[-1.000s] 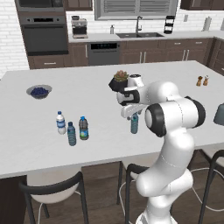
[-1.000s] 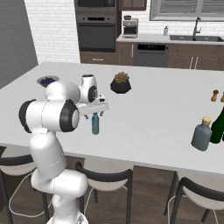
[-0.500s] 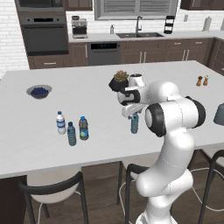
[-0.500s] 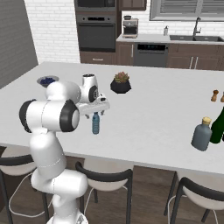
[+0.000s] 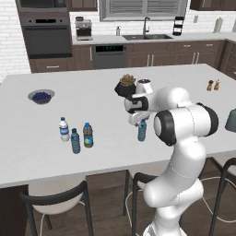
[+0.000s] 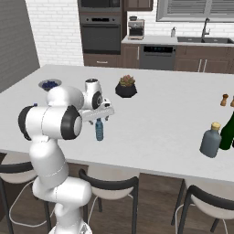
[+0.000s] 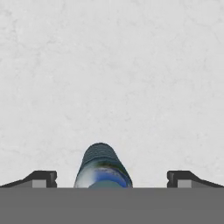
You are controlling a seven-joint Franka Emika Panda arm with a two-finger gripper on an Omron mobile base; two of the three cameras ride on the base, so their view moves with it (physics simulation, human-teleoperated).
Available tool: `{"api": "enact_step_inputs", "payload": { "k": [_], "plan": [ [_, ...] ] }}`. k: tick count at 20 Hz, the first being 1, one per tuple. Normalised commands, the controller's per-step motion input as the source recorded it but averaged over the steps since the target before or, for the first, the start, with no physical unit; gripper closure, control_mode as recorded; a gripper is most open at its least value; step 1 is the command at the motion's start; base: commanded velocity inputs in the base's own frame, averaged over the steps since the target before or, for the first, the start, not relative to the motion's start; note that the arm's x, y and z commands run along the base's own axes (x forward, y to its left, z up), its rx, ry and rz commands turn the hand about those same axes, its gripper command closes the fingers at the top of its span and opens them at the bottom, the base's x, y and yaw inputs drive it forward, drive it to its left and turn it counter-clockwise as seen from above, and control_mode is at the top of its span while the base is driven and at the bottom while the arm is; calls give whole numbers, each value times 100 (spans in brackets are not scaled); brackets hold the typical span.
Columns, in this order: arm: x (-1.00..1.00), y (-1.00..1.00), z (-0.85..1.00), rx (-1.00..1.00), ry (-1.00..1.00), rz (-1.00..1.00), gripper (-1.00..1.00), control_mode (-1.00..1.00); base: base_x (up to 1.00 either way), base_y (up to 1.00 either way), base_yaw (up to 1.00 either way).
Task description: Move the plastic bottles in the middle to the plastics group, and the glass bottles in the middle to the glass group.
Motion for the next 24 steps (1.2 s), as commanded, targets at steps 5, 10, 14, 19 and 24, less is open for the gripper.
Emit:
{"api": "enact_step_inputs", "payload": {
  "k": [5,10,14,19,24],
  "plan": [
    [0,0,-20,0,0,1,-100,-100,0,0,0],
    [1,-4,-15,0,0,3,100,-100,0,0,0],
    [0,0,-16,2,4,3,100,-100,0,0,0],
    [-22,4,0,9,8,2,100,-100,0,0,0],
    [-59,29,26,17,6,3,100,-100,0,0,0]
  ]
}}
